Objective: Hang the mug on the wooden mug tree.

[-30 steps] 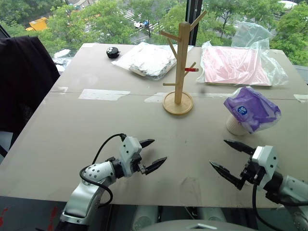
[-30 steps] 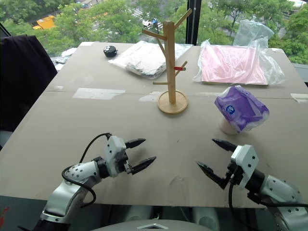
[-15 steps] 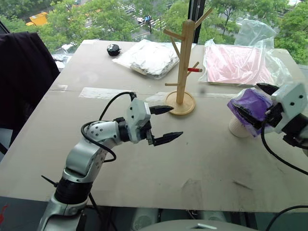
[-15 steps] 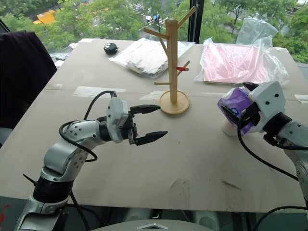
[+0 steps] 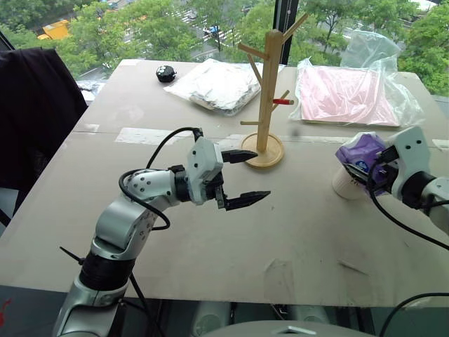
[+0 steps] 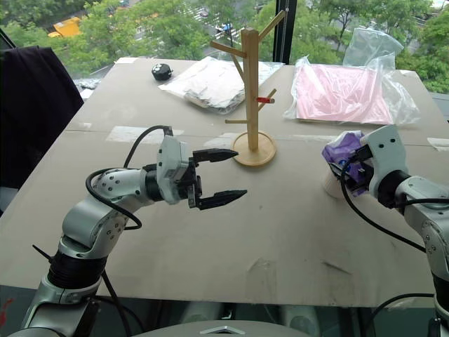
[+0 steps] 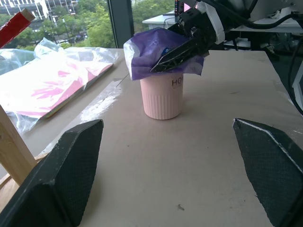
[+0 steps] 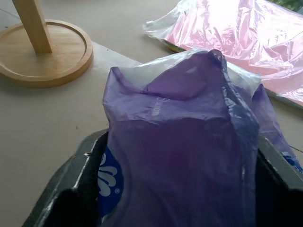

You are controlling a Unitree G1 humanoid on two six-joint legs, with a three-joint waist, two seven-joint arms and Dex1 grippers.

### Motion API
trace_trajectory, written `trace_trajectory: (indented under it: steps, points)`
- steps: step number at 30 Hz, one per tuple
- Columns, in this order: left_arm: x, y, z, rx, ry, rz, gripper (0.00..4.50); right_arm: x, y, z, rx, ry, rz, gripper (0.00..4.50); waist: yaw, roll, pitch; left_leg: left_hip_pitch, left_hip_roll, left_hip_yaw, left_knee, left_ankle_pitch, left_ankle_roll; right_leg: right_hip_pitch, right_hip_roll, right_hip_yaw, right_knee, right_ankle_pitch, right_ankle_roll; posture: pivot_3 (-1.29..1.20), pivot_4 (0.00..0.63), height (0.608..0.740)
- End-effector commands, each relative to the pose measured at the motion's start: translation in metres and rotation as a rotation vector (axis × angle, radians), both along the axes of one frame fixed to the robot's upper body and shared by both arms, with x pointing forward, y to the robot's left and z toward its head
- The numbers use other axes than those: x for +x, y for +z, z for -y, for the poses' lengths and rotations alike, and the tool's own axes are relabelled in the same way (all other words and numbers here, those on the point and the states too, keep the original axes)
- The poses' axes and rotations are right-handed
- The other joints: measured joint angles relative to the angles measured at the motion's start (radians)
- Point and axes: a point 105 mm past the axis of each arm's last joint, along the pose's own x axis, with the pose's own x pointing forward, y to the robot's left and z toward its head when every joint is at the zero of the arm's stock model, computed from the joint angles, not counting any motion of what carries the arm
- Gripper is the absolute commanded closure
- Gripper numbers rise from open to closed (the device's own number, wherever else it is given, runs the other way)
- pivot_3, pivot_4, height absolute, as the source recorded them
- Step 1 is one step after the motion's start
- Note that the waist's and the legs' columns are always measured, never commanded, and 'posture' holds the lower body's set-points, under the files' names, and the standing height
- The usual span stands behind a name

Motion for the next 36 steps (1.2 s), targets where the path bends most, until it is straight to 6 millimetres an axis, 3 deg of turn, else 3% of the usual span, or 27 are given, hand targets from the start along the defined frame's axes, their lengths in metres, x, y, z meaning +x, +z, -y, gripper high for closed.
trace_trajectory:
  steps: [1,4,5,11,20,23,28,36]
  points:
    - [-0.007,0.013,0.006,-0.013,-0.037,0.064,0.00,-0.002,-0.007,0.005,0.018,-0.026,-0.048,2.74,0.000,0.000,0.000,0.000,0.000,0.000,0.000,0.000,0.000,0.000,0.000,0.000,0.000,0.000,0.000,0.00,0.150,0.740]
    - [-0.007,0.014,0.008,-0.023,-0.042,0.064,0.00,0.001,-0.005,0.007,0.021,-0.032,-0.039,4.15,0.000,-0.001,-0.001,0.000,0.000,0.000,0.000,0.000,0.000,0.000,0.000,0.000,0.000,0.000,0.000,0.00,0.150,0.740]
    - [-0.008,0.014,0.008,-0.024,-0.043,0.064,0.00,0.001,-0.003,0.006,0.021,-0.030,-0.031,4.41,0.000,-0.001,-0.001,0.000,0.000,0.000,0.000,0.000,0.000,0.000,0.000,0.000,0.000,0.000,0.000,0.00,0.150,0.740]
    - [-0.007,0.016,0.010,-0.048,-0.048,0.063,0.00,0.001,0.014,0.008,0.008,-0.032,0.022,4.41,0.000,-0.001,-0.001,0.000,0.000,0.000,0.000,0.000,0.000,0.000,0.000,0.000,0.000,0.000,0.000,0.00,0.150,0.740]
    - [-0.010,0.037,0.026,-0.204,-0.172,0.030,0.00,-0.009,0.056,0.024,-0.022,-0.095,0.118,4.41,-0.001,0.000,0.000,-0.001,-0.001,0.000,0.000,0.000,0.000,0.000,0.000,0.000,0.000,0.001,0.003,0.00,0.150,0.740]
    - [-0.007,0.044,0.037,-0.227,-0.233,0.038,0.00,-0.016,0.065,0.045,-0.040,-0.192,0.124,4.41,0.003,0.000,0.000,-0.001,-0.001,0.000,0.000,0.000,0.000,0.000,0.000,0.000,0.000,0.001,0.003,0.00,0.150,0.740]
    - [-0.007,0.050,0.052,-0.249,-0.325,0.041,0.00,-0.035,0.062,0.090,-0.099,-0.383,0.089,4.41,0.004,-0.001,0.000,-0.002,-0.002,-0.001,0.000,0.000,0.000,0.000,0.000,0.000,-0.002,0.001,0.003,0.00,0.150,0.740]
    - [-0.008,0.051,0.074,-0.226,-0.411,0.048,0.00,-0.066,0.024,0.153,-0.170,-0.582,0.005,4.41,0.000,0.000,0.000,-0.001,-0.002,0.000,0.000,0.000,0.000,0.000,0.000,0.001,-0.001,0.002,0.005,0.00,0.150,0.740]
